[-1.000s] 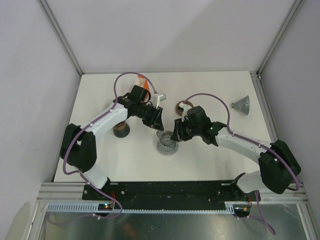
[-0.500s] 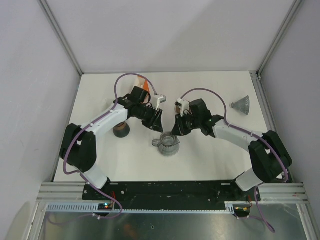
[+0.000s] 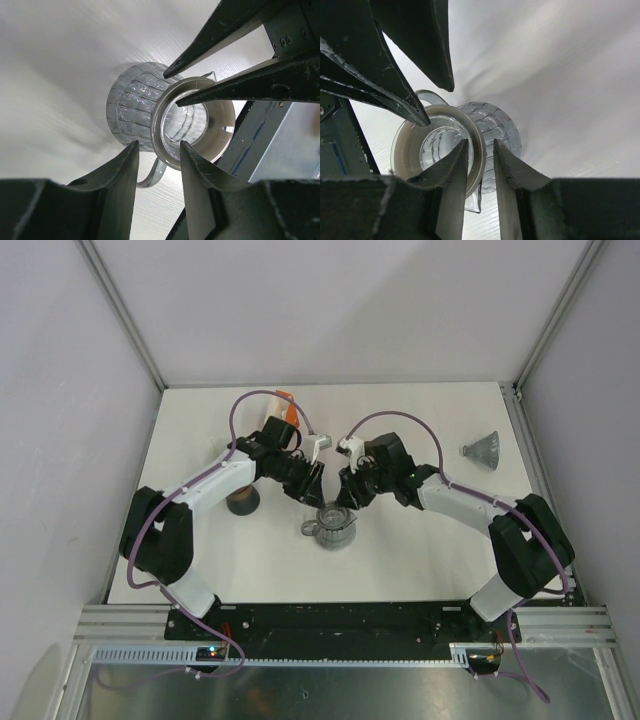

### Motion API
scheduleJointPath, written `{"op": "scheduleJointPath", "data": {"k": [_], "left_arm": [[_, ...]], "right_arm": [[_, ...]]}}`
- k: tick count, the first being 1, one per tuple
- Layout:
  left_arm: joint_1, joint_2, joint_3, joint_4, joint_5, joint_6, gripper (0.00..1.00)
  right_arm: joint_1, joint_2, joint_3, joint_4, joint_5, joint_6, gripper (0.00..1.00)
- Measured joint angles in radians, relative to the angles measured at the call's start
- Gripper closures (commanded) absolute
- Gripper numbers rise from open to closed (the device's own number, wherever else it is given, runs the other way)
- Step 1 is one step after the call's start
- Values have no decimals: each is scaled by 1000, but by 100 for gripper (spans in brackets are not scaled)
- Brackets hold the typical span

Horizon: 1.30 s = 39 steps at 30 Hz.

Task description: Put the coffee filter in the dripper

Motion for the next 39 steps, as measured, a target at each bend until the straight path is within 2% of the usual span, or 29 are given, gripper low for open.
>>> {"op": "scheduleJointPath", "data": {"k": [8,14,19,26,32,36,39], "left_arm": [[0,0,0,0,1,-1,57],[-2,0,0,1,1,-3,58],[-9,-5,-6,18,0,-13,59],[-22,-30,-34,48,-19,-20,60],[-34,-49,-65,61,-33,-21,60],[-45,-53,-80,69,-46,-21,60],[-50,-53,-81,72,-50,-21,60]], "right_arm": [[-8,-45,5,16,39,-38,46],[2,-160,17,6,108,-23,57],[53,-235,31,-66,227,84,52],[126,-240,-5,-161,384,264,49],[150,-238,-56,-163,431,363,49],[152,-218,-75,-150,437,396,52],[152,-200,-84,-133,437,407,60]]}}
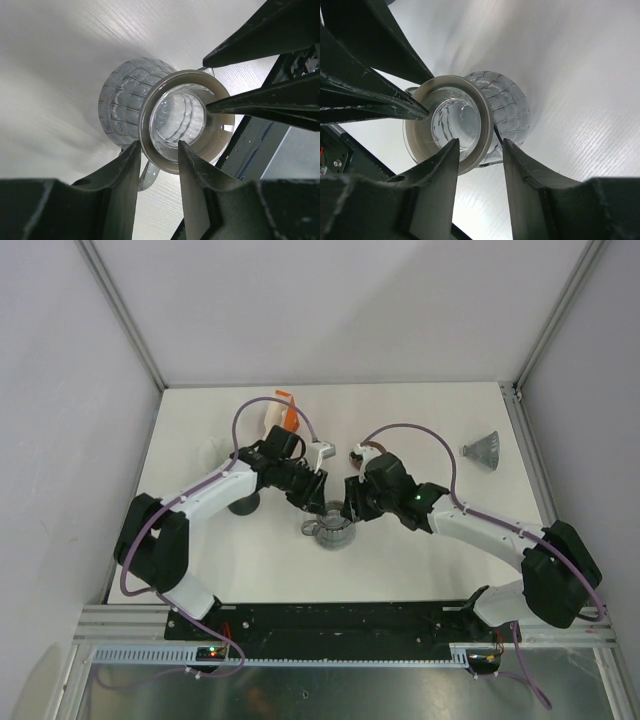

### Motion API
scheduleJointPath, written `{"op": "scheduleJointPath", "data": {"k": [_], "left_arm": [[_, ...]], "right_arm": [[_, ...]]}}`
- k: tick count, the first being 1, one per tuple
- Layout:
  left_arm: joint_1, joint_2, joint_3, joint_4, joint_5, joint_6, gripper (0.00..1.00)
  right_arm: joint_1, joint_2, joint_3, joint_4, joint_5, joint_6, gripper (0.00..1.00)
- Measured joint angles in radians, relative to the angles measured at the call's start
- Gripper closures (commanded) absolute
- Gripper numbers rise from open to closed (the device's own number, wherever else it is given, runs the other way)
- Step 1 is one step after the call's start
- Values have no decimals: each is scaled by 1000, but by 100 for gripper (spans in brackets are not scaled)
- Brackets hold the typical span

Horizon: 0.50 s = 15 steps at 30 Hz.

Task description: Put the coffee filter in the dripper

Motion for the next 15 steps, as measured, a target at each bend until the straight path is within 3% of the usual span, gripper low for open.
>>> {"op": "scheduleJointPath", "data": {"k": [15], "left_arm": [[-24,0,-40,16,-3,0,65]], "right_arm": [[0,23,-76,169,-22,46,87]]}}
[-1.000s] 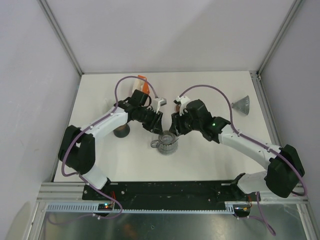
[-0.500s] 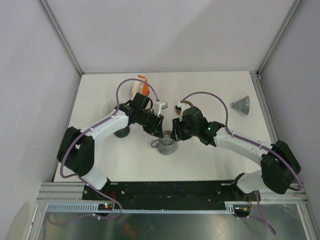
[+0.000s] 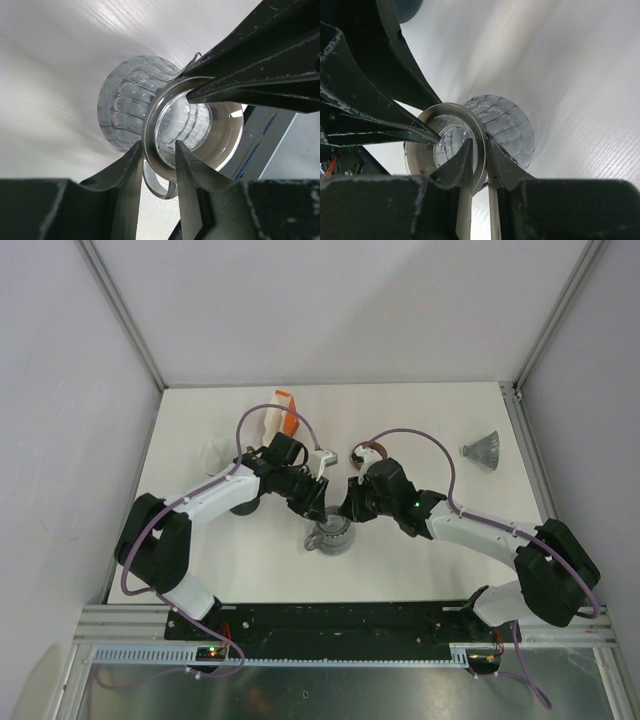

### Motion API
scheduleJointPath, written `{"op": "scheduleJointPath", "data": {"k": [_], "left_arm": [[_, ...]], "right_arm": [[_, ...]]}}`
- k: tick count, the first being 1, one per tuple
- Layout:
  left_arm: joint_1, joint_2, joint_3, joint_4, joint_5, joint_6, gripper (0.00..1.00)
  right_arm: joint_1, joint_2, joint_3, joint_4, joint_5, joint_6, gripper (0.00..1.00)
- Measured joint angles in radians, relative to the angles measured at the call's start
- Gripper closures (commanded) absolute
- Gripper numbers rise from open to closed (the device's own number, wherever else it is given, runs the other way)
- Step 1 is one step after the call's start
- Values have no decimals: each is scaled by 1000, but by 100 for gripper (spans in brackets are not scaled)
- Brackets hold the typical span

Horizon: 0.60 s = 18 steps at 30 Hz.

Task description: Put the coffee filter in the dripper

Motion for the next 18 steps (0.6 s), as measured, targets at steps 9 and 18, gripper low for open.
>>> {"op": "scheduleJointPath", "data": {"k": [9,18], "left_arm": [[-15,-1,-7,7,-27,3,67],[-25,-2,-9,15,-54,11,69]], "right_arm": [[20,-38,-117,187,35,-5,100],[28,-43,-171,294,50,-29,100]]}}
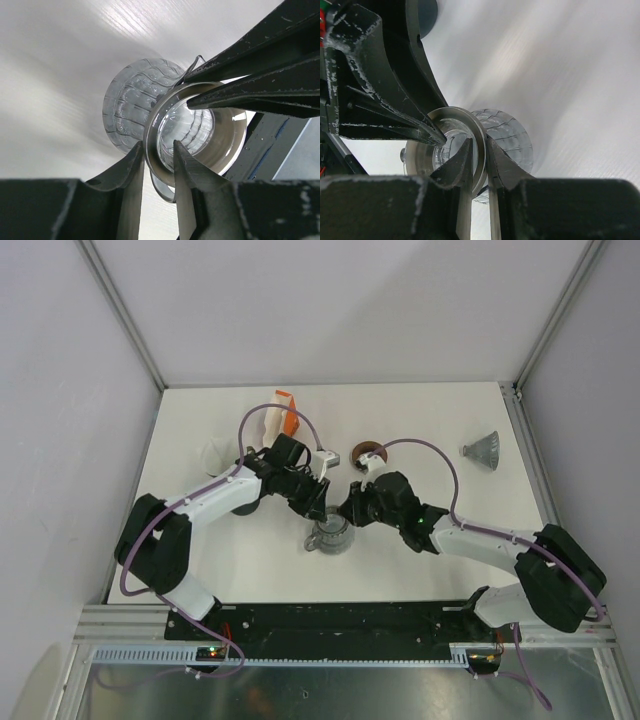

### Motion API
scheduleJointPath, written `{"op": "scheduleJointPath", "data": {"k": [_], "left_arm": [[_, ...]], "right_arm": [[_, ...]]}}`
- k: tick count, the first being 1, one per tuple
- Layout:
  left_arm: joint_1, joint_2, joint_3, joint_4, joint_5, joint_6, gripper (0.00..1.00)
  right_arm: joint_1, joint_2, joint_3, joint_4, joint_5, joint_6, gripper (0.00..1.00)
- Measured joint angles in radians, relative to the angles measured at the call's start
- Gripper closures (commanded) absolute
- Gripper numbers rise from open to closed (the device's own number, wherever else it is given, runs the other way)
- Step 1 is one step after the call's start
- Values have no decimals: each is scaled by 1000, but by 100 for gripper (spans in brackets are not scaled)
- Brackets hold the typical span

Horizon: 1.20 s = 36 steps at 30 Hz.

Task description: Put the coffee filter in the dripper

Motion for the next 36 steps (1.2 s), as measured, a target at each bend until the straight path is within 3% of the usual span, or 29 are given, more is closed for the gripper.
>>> {"op": "scheduleJointPath", "data": {"k": [13,36], "left_arm": [[1,1,0,14,-37,5,69],[20,1,11,18,-64,34,67]], "right_arm": [[-10,60,-5,79,-17,-57,100],[-49,123,-40,224,-62,-14,100]]}}
